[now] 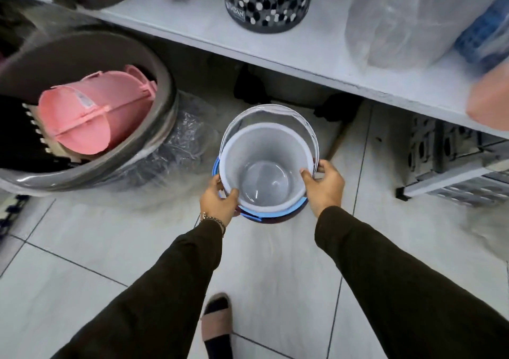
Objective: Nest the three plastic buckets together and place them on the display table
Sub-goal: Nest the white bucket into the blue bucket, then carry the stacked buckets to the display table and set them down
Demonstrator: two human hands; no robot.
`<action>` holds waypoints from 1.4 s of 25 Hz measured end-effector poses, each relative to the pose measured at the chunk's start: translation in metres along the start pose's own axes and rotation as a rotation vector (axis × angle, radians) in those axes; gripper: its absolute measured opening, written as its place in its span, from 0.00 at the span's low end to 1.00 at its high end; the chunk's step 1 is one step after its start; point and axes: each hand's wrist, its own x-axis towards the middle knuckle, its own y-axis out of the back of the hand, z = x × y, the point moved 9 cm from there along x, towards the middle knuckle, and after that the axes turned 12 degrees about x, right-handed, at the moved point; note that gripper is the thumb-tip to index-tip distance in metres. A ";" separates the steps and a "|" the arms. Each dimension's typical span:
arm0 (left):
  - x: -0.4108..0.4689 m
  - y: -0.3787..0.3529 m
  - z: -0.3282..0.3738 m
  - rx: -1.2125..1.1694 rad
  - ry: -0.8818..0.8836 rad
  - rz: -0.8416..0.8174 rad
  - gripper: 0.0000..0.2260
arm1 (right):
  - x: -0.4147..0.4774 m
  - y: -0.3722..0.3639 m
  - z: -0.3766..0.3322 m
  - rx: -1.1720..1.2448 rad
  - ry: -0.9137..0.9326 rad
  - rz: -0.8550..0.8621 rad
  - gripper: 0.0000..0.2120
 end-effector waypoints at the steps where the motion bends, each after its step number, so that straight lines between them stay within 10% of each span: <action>1: 0.012 -0.001 -0.010 0.165 0.001 -0.013 0.19 | 0.001 -0.008 0.014 -0.064 -0.036 0.004 0.11; 4: 0.034 -0.009 -0.029 0.542 -0.003 -0.025 0.27 | 0.003 -0.019 0.046 -0.316 -0.100 -0.009 0.14; 9: 0.061 -0.023 -0.077 0.370 0.428 -0.058 0.47 | 0.014 -0.028 0.106 -0.517 -0.374 -0.058 0.41; 12: 0.069 -0.034 -0.095 0.104 0.615 -0.160 0.34 | 0.019 -0.036 0.136 -0.334 -0.550 -0.068 0.26; 22: 0.108 -0.042 -0.086 -0.148 0.455 -0.153 0.34 | 0.028 -0.036 0.153 -0.103 -0.600 -0.066 0.18; 35: -0.056 0.085 0.044 -0.178 0.246 0.251 0.20 | -0.026 0.018 -0.059 -0.174 -0.343 -0.263 0.17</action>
